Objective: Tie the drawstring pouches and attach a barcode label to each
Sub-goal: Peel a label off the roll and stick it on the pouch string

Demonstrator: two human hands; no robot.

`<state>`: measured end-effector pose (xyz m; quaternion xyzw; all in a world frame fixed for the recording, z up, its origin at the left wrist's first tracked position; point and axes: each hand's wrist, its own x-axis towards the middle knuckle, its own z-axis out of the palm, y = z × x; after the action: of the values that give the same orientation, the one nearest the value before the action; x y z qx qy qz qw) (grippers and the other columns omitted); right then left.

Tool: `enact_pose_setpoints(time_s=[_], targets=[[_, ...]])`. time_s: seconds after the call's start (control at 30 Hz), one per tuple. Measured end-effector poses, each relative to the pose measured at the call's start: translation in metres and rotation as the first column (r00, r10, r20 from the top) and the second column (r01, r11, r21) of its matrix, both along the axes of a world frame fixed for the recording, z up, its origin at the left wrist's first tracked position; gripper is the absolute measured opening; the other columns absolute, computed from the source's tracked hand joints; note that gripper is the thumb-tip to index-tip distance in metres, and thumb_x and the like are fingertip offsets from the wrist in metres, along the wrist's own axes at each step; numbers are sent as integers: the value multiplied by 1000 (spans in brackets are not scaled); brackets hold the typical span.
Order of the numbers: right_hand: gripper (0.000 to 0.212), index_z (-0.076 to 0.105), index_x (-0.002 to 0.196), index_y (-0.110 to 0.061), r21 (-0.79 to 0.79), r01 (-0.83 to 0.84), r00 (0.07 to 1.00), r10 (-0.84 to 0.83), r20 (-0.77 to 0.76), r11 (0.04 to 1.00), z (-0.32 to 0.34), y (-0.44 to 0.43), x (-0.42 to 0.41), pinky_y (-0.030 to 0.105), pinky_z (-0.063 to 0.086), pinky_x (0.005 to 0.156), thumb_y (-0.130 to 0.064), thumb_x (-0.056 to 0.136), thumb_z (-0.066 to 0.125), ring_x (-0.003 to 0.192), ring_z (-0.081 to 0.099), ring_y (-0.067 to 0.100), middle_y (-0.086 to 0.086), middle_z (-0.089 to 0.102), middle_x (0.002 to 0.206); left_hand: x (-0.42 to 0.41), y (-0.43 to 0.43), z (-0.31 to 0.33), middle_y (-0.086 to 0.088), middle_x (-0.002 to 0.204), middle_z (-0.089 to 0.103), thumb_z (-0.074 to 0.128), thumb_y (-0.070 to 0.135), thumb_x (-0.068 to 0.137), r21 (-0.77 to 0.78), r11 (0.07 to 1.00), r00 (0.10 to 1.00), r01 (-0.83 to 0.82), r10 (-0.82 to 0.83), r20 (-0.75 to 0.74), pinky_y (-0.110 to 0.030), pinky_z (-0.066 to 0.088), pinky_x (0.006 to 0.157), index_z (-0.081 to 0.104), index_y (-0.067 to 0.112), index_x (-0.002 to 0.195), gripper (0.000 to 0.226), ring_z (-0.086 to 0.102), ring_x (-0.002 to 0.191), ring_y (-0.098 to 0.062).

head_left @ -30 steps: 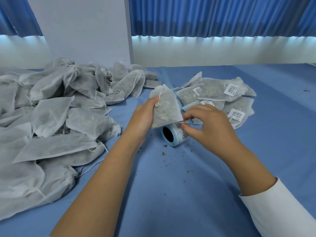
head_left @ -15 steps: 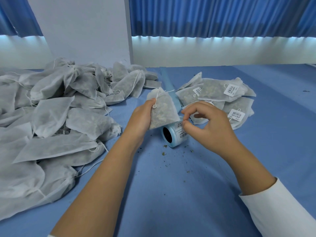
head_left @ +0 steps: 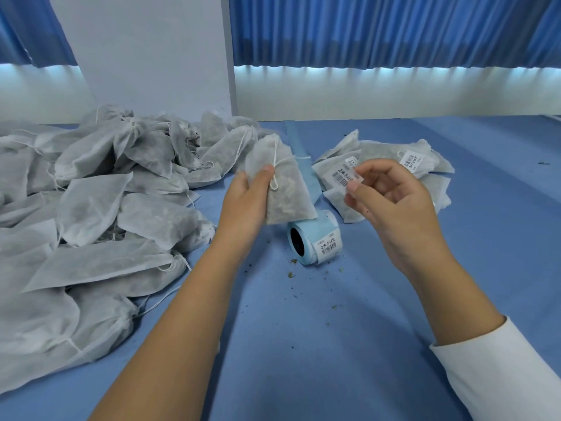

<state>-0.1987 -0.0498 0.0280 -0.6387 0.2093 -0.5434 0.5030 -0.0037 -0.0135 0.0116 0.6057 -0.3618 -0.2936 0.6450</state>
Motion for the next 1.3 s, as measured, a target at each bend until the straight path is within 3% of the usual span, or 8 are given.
enact_pose_setpoints(time_s=[0.2,0.33,0.5,0.6,0.9,1.03,1.13,1.3], targets=[[23,74,92,-27,79,-132,990,129,52,988,2,4,4,23,54,77,-7,84,66,83,64,9,-7,70,82,-11,11,9,13,92,67,57,52,92,-34,998,993,51,-48,105,-35,55,86,60,28,94,24,67,90,-6],[35,68,116,-23,53,-92,996,92,5,994,1,7,7,19,51,73,0,89,65,82,63,9,-6,68,87,-20,13,11,-4,106,71,57,59,81,24,994,983,104,-106,152,-49,54,93,61,22,103,44,69,99,-20],[59,52,135,-29,36,-65,998,65,-2,997,0,7,10,18,51,72,3,88,66,79,67,7,-1,67,98,-24,14,10,14,100,73,60,59,80,99,975,962,200,-214,167,-34,54,85,62,29,106,39,69,95,-5],[68,47,139,-34,35,-38,999,38,0,999,-1,6,11,19,53,73,3,86,68,82,68,5,3,65,105,-25,16,12,9,109,72,60,57,76,140,949,934,282,-305,187,-41,54,94,62,25,115,50,68,103,-10],[66,48,134,-34,36,64,997,-63,-33,997,-5,4,12,24,55,73,3,84,70,74,68,13,-2,61,95,-25,22,14,10,112,72,66,40,72,148,907,900,393,-413,141,-35,52,97,58,27,120,50,68,105,-7],[63,49,131,-32,-6,134,988,-134,-75,991,-5,7,15,26,57,77,0,82,73,69,66,13,-2,60,92,-26,23,14,13,108,72,67,41,71,144,907,894,396,-416,167,-31,53,91,58,32,113,44,69,101,-4],[63,49,131,-31,-51,174,979,-179,-98,983,-6,9,15,22,57,76,-2,82,75,62,63,7,-6,59,89,-30,24,15,11,102,73,67,53,71,127,928,913,350,-369,177,-30,55,86,62,31,107,42,70,96,-5],[63,50,129,-31,-88,241,960,-251,-128,967,-9,10,17,16,52,71,-7,78,79,58,62,3,-14,60,83,-36,23,15,15,84,69,60,43,95,55,967,940,248,-254,227,-24,50,75,64,27,93,17,65,80,-2]])
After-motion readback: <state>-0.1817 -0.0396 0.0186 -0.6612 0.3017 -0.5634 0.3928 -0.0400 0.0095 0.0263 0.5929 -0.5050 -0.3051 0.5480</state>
